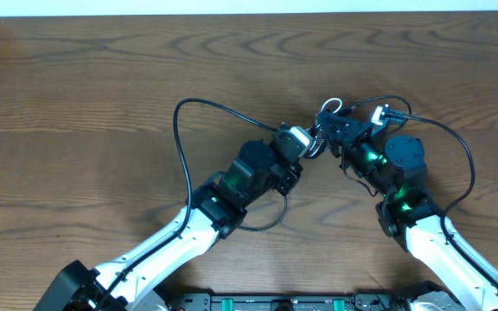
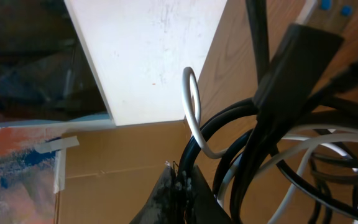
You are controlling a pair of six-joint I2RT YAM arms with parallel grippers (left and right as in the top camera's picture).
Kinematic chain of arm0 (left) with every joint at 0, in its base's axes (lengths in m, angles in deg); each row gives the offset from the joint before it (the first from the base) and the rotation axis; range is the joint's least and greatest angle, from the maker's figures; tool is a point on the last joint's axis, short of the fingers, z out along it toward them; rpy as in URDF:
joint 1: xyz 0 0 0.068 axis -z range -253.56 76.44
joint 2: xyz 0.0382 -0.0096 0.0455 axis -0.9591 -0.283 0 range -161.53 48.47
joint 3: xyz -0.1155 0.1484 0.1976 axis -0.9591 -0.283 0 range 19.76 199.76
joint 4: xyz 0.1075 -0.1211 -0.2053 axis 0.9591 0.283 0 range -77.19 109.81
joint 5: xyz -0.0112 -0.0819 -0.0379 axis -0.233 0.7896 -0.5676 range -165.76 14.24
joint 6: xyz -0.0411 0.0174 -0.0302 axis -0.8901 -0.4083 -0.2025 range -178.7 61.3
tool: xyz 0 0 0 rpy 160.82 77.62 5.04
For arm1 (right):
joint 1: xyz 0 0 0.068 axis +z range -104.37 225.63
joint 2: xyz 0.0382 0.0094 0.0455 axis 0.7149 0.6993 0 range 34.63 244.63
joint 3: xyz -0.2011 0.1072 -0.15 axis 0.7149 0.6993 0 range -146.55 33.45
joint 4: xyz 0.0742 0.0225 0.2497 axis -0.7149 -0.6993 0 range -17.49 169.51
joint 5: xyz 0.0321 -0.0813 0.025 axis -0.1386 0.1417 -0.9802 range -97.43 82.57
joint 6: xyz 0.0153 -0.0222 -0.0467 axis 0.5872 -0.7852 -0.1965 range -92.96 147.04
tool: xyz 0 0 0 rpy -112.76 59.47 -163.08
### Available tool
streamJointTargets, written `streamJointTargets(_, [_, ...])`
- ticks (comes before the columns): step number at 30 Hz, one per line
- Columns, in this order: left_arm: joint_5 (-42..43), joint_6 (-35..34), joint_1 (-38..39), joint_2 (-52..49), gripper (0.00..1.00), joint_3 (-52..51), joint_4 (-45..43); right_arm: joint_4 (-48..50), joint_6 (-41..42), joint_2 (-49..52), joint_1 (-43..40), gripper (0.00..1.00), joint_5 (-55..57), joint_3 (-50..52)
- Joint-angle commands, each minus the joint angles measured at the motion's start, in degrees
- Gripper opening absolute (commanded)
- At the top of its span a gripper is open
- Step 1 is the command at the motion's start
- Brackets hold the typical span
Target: Untangle cables
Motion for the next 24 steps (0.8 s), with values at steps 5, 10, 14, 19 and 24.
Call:
streamJointTargets(5, [6.69,-0.48,0.13,-0.42,0.39,1.2,-1.55,0.48,-0.7,-0.15,0.33,0.02,-1.2,-0.61])
streamJointTargets(10, [6.71,-0.42,0.13,-0.42,0.44,1.2,-1.62,1.95,-0.68,-0.15,0.35,0.01,-1.86,-0.59])
streamJointTargets(14, [4.57,0.0,0.13,-0.44,0.45,1.2,-1.66,3.69,-0.2,-0.15,0.35,0.02,-3.21,-0.59])
streamJointTargets(19, [3.74,0.0,0.13,-0.44,0.45,1.2,-2.23,3.67,-0.04,-0.15,0.35,0.02,-3.56,-0.59])
streamJointTargets(24, [1.75,0.0,0.13,-0.44,0.39,1.2,-2.73,3.74,0.2,-0.15,0.35,0.01,-4.28,-0.59])
